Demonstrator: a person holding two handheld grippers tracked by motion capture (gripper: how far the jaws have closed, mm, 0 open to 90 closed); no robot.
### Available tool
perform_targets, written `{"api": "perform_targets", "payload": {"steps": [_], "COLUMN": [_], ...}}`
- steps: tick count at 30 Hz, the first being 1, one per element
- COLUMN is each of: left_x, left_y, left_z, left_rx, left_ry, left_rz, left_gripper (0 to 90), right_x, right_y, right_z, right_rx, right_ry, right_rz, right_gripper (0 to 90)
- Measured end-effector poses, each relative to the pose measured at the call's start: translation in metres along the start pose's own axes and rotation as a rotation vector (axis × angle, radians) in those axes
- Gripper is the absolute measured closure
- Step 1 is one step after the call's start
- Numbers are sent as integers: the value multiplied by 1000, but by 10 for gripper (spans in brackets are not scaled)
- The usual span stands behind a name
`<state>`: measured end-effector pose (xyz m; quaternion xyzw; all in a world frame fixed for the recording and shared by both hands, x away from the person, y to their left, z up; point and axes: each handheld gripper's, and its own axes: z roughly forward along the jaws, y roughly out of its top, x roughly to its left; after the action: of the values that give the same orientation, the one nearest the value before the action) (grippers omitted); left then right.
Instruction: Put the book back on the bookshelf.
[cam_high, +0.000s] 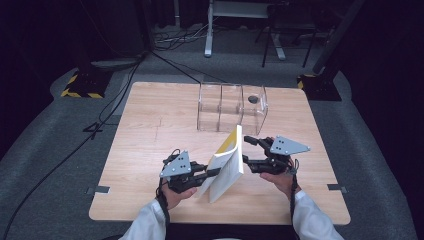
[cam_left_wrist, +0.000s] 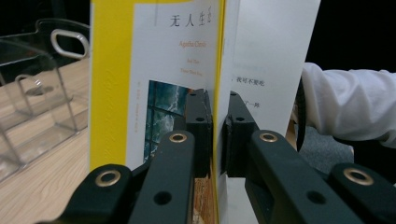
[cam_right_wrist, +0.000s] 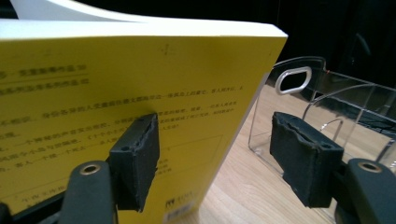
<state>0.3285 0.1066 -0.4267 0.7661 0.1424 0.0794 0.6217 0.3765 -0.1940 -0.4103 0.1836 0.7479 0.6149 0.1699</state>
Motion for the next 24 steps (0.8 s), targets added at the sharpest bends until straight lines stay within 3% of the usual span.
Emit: {"api": "perform_targets", "payload": {"steps": [3,7,12,15,18,20,24], "left_x": [1,1,0,-2,-4,-5,-7], "left_y": [1,-1,-11,-15,-14,-16,-21], "left_z": [4,-10,-32,-39,-42,-43,-39], "left_rx": [-6,11,49,58,72,84,119], "left_ry": [-2,21,72,68,84,66,84], "left_rz": [6,20,10,14,25,21,0], "left_gripper": [821,818,821,797,722,614,416], "right_x": [0,3,24,37,44,48,48], "right_y": [2,1,-1,-3,-5,-6,-7], "right_z": [-2,-1,10,21,28,31,31], "right_rx": [-7,-3,66,92,106,115,115], "right_ry": [-5,19,50,53,47,25,19], "right_rz": [10,4,-93,-133,-145,-148,-144], "right_gripper": [367,349,306,300,302,294,284]}}
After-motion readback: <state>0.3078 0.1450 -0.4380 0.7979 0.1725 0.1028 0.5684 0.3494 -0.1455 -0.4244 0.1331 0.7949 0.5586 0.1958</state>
